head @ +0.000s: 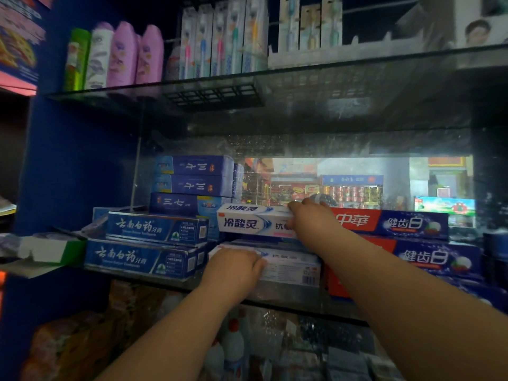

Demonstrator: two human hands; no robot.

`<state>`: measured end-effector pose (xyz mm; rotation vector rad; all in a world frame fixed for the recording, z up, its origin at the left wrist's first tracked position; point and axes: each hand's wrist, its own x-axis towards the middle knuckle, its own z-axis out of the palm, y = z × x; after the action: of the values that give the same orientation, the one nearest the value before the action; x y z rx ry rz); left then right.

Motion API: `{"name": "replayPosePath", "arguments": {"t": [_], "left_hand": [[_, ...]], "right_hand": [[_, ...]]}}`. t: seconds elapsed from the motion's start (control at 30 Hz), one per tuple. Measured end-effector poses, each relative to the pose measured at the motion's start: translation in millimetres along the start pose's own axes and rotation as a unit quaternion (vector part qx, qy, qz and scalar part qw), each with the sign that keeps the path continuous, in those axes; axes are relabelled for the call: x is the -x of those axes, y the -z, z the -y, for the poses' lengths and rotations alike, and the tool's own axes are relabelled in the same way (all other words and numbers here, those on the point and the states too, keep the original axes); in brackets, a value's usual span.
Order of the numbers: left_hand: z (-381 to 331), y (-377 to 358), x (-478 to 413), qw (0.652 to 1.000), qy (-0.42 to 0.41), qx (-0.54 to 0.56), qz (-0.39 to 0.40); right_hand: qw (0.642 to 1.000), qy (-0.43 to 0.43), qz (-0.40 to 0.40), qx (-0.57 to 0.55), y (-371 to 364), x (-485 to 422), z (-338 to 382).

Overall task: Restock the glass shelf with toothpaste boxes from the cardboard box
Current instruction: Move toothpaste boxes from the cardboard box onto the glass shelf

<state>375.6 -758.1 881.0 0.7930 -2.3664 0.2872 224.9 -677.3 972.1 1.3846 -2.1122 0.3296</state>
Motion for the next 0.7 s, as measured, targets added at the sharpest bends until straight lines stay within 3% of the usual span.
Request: {"name": "replayPosePath", "arguments": {"t": [0.2,0.3,0.4,0.5,0.7], "left_hand": [[-1,5,29,0.993,-0.049,-0.057,-0.087],[-2,7,28,0.988,-0.057,0.000,-0.143],[1,8,16,0.995,-0.039,0.043,-0.086],[4,5,3,0.998,-0.063,-0.009,-0.010],[21,-4,-16,0.995,-0.090,-0.038,-0.019]], "right_hand": [[1.000,0.011,-0.014,-0.002,1,11,1],[1.000,0.010,0.021,-0.007,2,14,3],[0.999,0.009,0.051,0.014,5,15,4],[0.998,0.007,0.059,0.008,8,13,3],[0.997,-0.004,0.083,-0.001,12,7,4]]}}
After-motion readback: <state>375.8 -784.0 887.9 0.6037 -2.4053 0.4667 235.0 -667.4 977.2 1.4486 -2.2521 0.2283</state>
